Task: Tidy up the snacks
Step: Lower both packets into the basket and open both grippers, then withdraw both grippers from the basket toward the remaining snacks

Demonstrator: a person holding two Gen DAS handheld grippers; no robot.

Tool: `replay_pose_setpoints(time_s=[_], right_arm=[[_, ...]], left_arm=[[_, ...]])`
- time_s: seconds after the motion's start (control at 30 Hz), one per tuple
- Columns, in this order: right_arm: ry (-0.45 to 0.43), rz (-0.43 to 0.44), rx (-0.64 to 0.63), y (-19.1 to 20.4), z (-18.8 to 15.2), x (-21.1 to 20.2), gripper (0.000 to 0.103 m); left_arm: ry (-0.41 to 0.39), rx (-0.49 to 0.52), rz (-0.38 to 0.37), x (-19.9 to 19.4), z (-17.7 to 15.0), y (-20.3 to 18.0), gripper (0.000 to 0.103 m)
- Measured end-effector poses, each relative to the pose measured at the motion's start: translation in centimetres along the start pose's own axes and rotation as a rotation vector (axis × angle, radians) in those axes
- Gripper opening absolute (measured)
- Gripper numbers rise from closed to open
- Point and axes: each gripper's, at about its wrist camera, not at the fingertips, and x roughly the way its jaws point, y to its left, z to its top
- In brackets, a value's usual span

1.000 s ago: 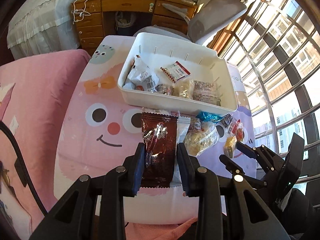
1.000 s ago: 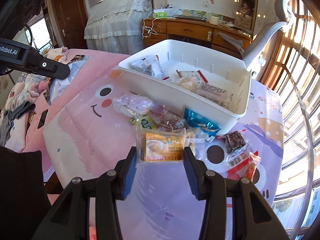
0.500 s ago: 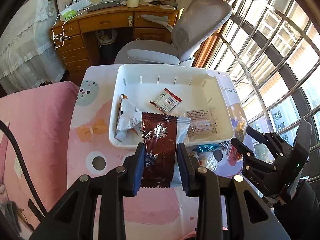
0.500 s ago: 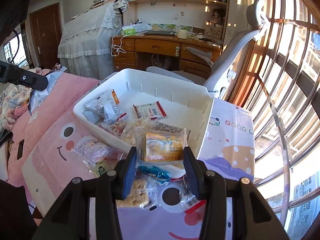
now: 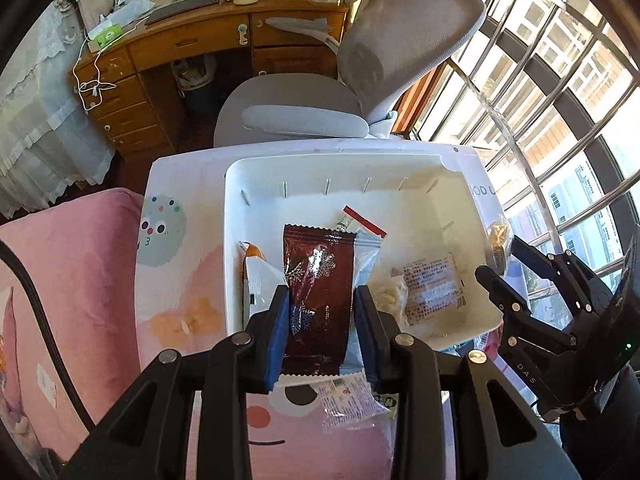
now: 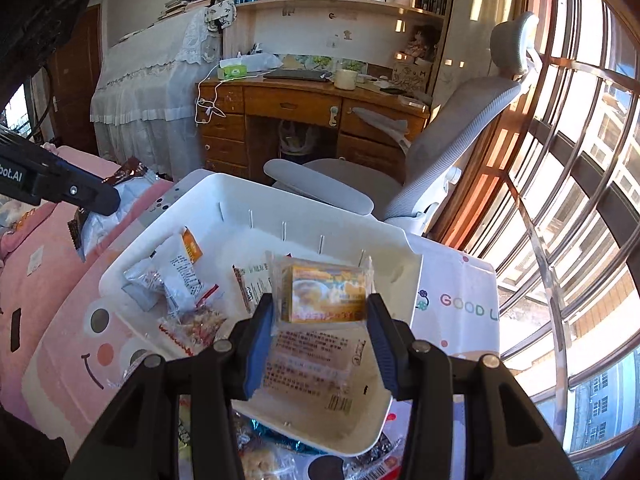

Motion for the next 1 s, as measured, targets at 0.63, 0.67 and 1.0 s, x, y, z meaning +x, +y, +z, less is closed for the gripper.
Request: replay_pose_setpoints(time_s=[0.63, 0.67, 1.0], right_arm=[[0.069, -0.053, 0.078, 1.2, 1.0, 2.7, 0.058], [0.071, -0.055, 0.081, 1.2, 0.9, 2.6, 0.059], [0.054, -0.069, 0.102, 0.5, -0.7, -1.5, 0.066]], left_arm=[[0.044, 0.008, -0.037, 4.9, 2.6, 1.7, 0.062], [0.042, 0.007, -0.035, 4.6, 2.5, 1.7, 0.062], [0.012, 0.010, -0.021, 1.1, 0.1, 0.1, 0.064]])
